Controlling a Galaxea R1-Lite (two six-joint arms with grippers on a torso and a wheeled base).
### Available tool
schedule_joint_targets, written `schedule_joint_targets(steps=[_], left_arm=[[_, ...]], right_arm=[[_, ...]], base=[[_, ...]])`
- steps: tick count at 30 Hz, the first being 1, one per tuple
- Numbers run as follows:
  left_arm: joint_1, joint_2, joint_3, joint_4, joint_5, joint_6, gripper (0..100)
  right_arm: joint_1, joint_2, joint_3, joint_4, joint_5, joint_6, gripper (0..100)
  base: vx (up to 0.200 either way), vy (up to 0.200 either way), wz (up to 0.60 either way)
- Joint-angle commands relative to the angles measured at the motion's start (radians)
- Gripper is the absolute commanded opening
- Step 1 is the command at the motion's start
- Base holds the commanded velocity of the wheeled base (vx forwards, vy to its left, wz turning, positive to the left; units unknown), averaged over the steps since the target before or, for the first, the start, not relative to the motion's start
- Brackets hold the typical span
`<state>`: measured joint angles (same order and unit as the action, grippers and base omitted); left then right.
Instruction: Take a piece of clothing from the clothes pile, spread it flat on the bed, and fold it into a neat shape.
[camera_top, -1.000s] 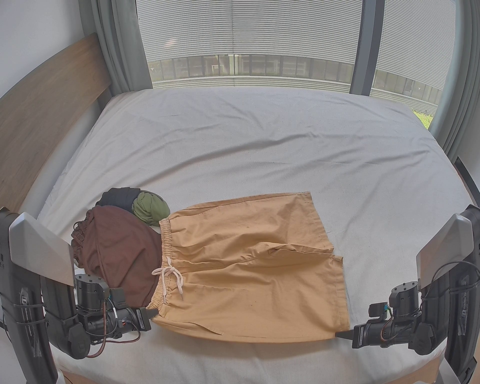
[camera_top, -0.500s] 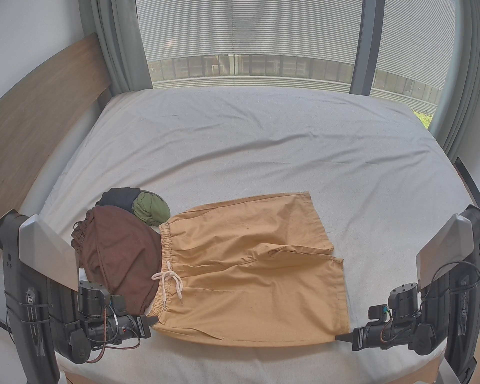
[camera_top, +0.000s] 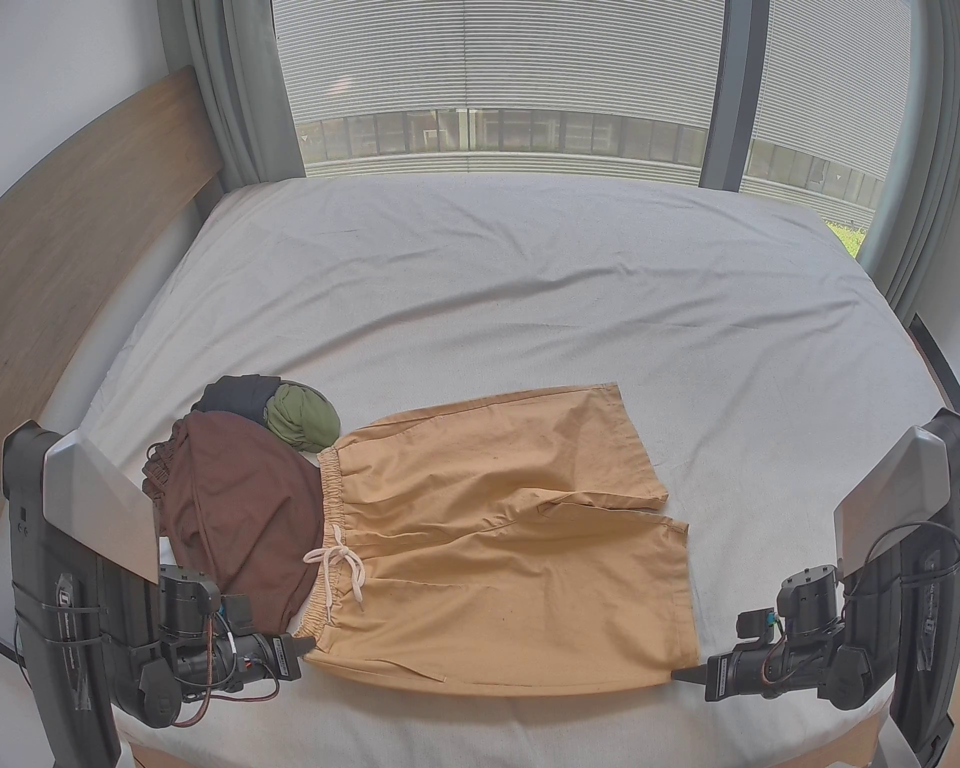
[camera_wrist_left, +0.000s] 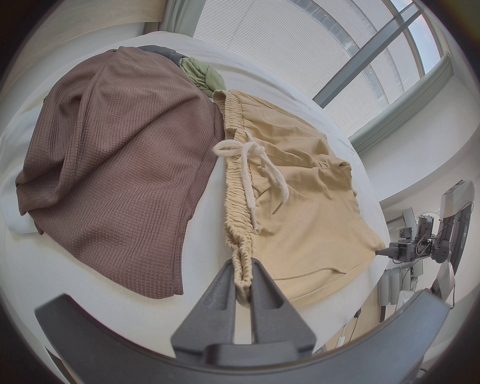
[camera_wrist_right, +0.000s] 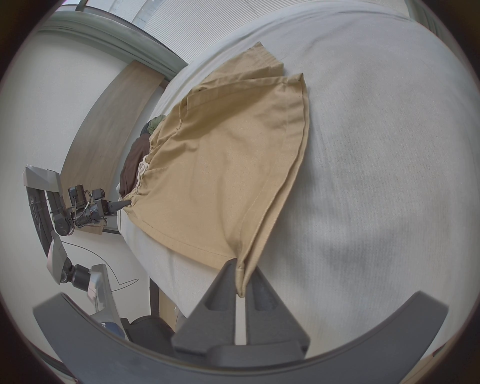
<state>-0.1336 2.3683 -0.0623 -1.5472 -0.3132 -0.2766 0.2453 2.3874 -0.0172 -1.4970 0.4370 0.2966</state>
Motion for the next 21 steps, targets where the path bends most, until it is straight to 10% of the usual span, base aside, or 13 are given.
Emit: schedule_joint_targets(steps=[1,21], left_arm=[[0.000,-0.011,-0.013,-0.002,-0.003,-0.001,0],[-0.034,-0.150,-0.119,-0.004,-0.001,-0.087,0]], right_arm=[[0.000,-0.008,0.017,-0.025,0.000,0.004,0],[-0.018,-0.198,-0.047,-0.043,0.009,0.012,0]], base=[[0.000,0.000,0.00],[0.000,0.000,0.00]])
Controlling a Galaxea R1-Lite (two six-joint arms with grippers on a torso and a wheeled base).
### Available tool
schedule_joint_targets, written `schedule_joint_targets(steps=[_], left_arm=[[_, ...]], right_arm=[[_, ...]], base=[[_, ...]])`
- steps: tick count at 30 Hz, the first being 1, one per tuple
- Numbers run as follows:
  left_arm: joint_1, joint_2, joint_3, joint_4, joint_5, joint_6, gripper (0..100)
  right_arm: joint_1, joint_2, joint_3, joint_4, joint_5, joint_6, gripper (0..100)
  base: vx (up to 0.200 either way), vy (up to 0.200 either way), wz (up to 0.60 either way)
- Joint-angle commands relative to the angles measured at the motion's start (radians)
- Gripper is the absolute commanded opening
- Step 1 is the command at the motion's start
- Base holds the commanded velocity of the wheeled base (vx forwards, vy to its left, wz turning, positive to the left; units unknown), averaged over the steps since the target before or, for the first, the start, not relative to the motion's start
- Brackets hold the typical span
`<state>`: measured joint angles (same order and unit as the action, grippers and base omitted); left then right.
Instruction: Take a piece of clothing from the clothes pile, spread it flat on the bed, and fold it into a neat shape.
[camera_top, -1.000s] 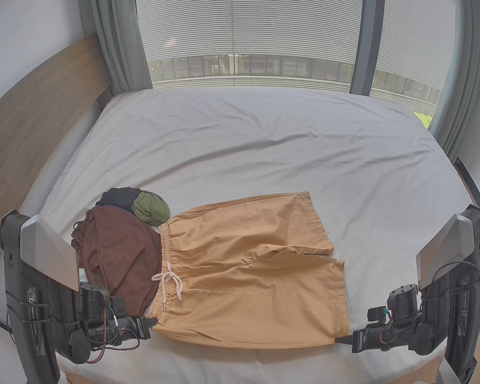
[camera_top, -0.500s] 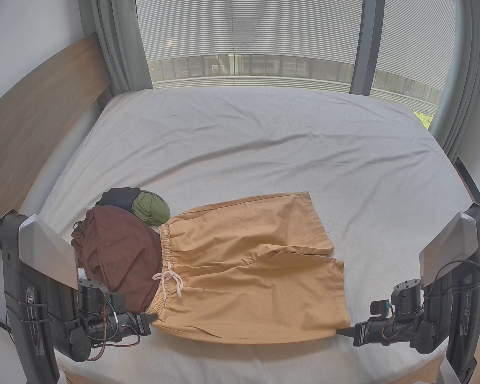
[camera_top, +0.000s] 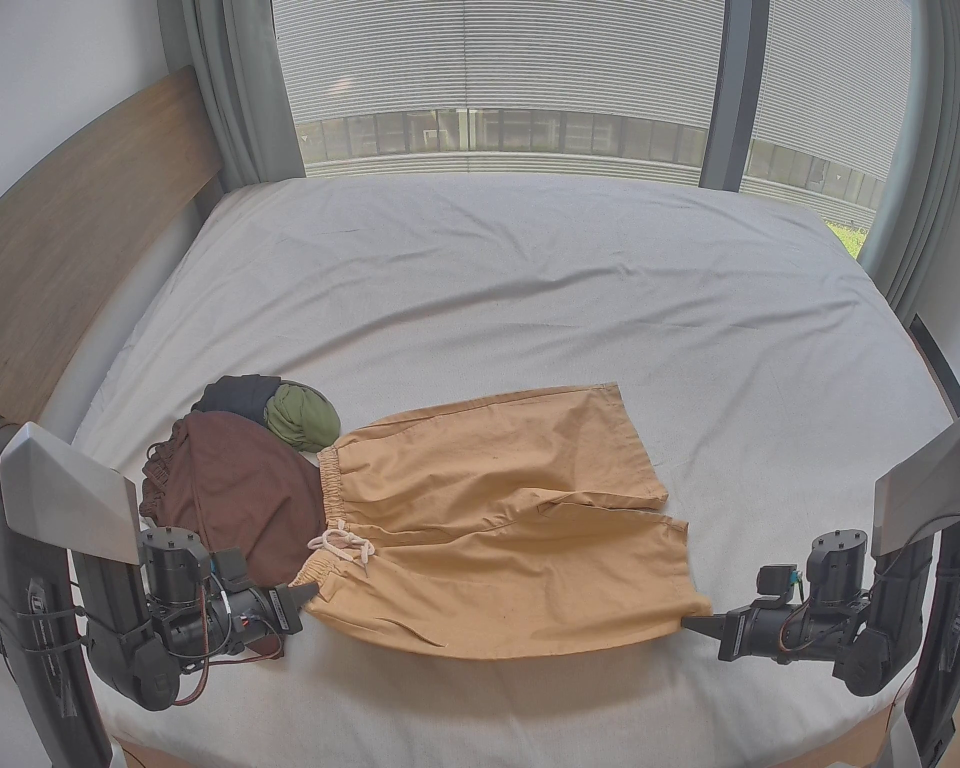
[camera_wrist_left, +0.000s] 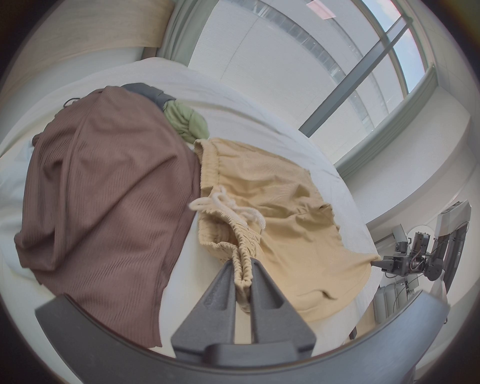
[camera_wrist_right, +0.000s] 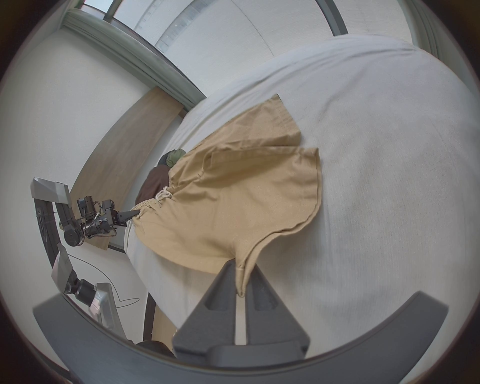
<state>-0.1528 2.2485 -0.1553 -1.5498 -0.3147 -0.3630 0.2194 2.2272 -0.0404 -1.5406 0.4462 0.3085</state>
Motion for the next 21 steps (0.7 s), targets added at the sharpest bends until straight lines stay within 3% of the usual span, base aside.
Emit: schedule_joint_targets(steps=[1,4,9,21], left_arm=[[-0.014,-0.033,-0.036,-0.001,0.000,-0.001,0],[-0.005,-0.047,-0.066,-0.001,0.000,-0.008,0],[-0.004,-0.049,-0.116,-0.001,0.006,-0.106,0],[-0.011,-0.050,-0.155,-0.001,0.045,-0.126,0]], right_arm=[[0.011,-0.038,-0.029,0.001,0.000,0.000,0],[0.017,-0.037,-0.052,0.001,0.000,0.004,0],[0.000,-0.037,-0.065,-0.003,0.000,0.011,0],[-0.012,-0.098,-0.165,0.005,0.000,0.078,0]], base=[[0.000,0.000,0.00],[0.000,0.000,0.00],[0.000,0.000,0.00],[0.000,0.000,0.00]])
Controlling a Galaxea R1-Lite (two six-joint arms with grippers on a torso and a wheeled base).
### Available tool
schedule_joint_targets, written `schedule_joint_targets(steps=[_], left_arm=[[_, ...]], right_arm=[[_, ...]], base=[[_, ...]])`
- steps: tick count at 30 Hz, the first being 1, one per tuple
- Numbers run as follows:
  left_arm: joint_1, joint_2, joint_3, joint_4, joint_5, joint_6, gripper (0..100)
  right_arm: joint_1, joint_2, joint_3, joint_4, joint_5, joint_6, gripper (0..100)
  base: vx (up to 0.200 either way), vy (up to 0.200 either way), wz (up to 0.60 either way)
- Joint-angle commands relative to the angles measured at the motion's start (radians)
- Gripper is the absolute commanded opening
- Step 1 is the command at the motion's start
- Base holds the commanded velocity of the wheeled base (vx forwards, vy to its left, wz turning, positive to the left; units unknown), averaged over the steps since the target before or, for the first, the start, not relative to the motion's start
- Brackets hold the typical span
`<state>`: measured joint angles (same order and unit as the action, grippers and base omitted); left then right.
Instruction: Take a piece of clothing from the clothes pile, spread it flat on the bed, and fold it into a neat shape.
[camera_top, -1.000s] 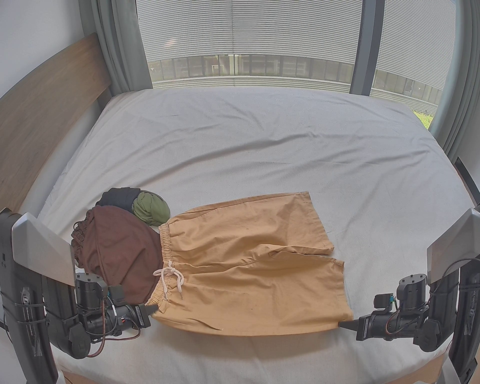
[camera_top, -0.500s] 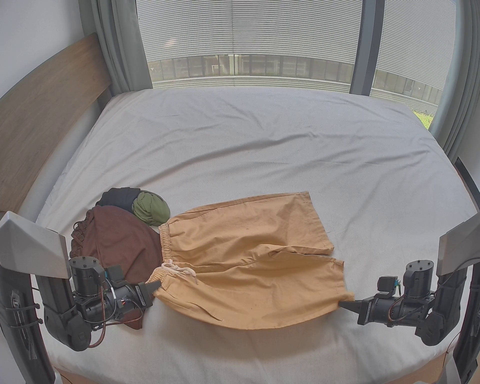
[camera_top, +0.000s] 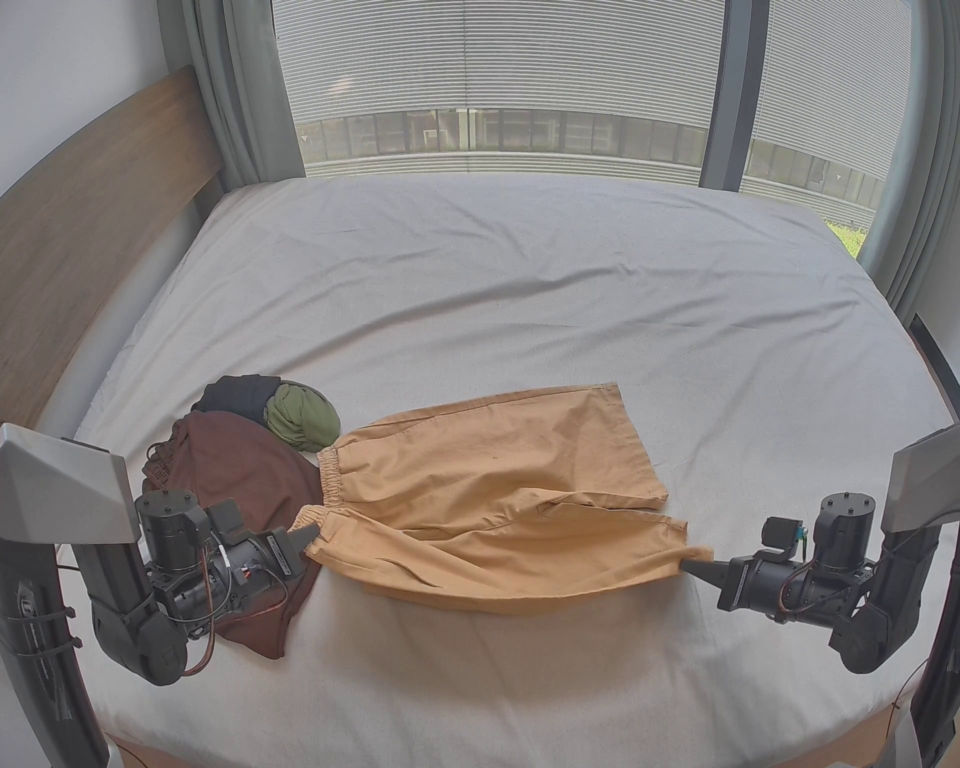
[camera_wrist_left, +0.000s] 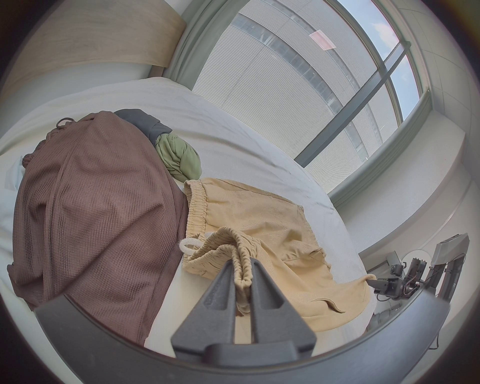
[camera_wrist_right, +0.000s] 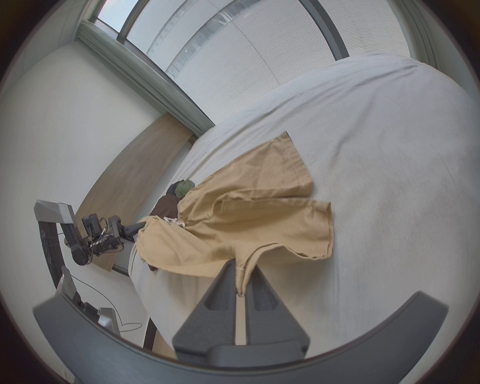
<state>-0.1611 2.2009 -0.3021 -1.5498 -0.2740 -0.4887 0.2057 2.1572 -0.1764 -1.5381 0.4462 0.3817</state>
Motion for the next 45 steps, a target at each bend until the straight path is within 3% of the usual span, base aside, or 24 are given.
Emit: schedule_joint_targets(steps=[1,15,45], left_arm=[[-0.003,-0.003,-0.011,-0.001,0.004,-0.008,0],[-0.008,-0.006,-0.054,-0.001,0.038,-0.076,0],[-0.003,0.003,-0.134,0.000,0.108,-0.156,0]], right_arm=[[0.001,-0.030,-0.051,0.006,-0.001,0.006,0],[-0.017,-0.031,-0.181,0.012,-0.001,0.037,0],[-0.037,-0.114,-0.549,0.394,-0.006,0.065,0]], base=[[0.000,0.000,0.00],[0.000,0.000,0.00],[0.000,0.000,0.00]])
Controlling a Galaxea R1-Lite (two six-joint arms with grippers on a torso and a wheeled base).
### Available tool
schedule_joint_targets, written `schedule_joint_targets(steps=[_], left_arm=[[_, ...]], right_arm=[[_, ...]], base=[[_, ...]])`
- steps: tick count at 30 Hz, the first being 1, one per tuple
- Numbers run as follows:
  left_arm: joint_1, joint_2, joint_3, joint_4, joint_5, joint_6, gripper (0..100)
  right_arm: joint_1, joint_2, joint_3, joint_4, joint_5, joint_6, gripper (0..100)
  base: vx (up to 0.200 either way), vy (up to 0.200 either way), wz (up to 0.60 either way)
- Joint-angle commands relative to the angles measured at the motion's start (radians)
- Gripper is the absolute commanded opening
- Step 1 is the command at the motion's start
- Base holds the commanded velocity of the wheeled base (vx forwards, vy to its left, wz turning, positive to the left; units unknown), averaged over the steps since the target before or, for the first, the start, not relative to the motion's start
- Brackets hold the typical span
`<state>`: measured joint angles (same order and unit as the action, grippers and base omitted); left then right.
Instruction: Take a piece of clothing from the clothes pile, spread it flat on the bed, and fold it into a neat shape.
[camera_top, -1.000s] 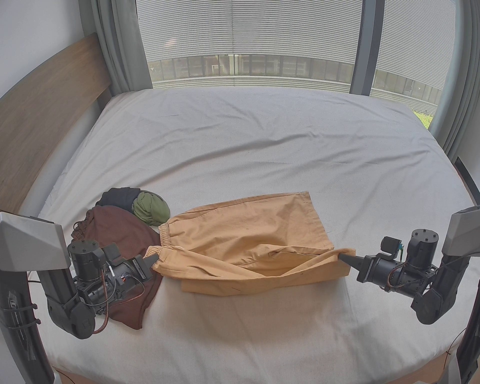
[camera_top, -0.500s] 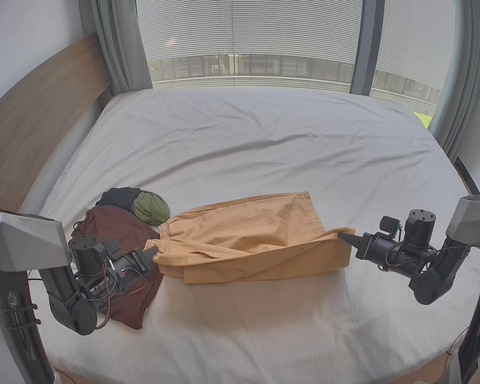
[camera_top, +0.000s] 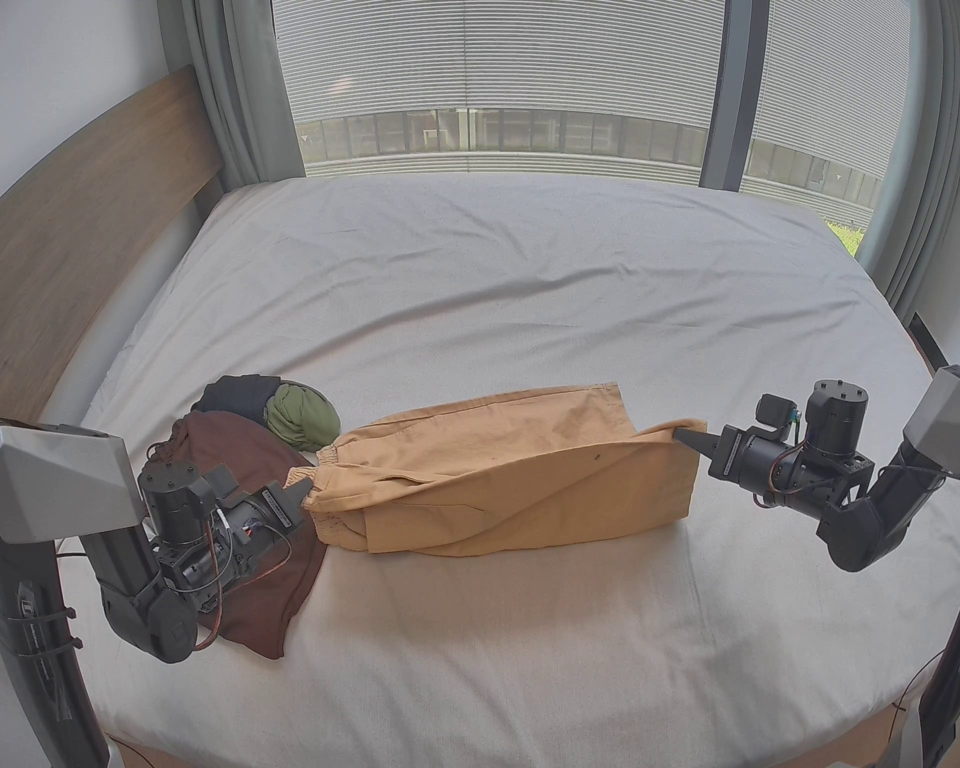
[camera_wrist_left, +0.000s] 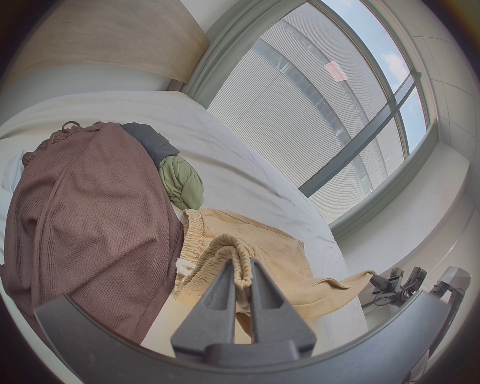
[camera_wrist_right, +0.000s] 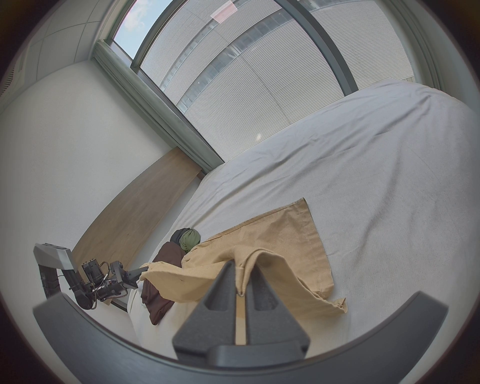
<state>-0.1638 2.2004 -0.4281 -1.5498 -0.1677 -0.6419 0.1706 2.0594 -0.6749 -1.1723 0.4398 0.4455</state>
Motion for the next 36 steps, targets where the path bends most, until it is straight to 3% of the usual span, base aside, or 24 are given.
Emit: schedule_joint_targets(steps=[1,16,22,36], left_arm=[[0.001,0.004,-0.009,0.000,0.002,-0.002,0],[-0.002,0.010,-0.031,0.000,0.005,-0.004,0],[-0.003,0.021,-0.081,0.000,0.068,-0.039,0],[-0.003,0.081,-0.158,0.002,0.111,-0.050,0]], right_arm=[[-0.005,-0.016,-0.058,0.036,0.000,-0.001,0],[-0.013,-0.010,-0.241,0.214,-0.001,-0.001,0],[-0.008,0.001,-0.321,0.290,-0.001,-0.001,0],[-0.003,0.100,-0.522,0.415,-0.004,-0.005,0]], base=[[0.000,0.000,0.00],[0.000,0.000,0.00],[0.000,0.000,0.00],[0.000,0.000,0.00]])
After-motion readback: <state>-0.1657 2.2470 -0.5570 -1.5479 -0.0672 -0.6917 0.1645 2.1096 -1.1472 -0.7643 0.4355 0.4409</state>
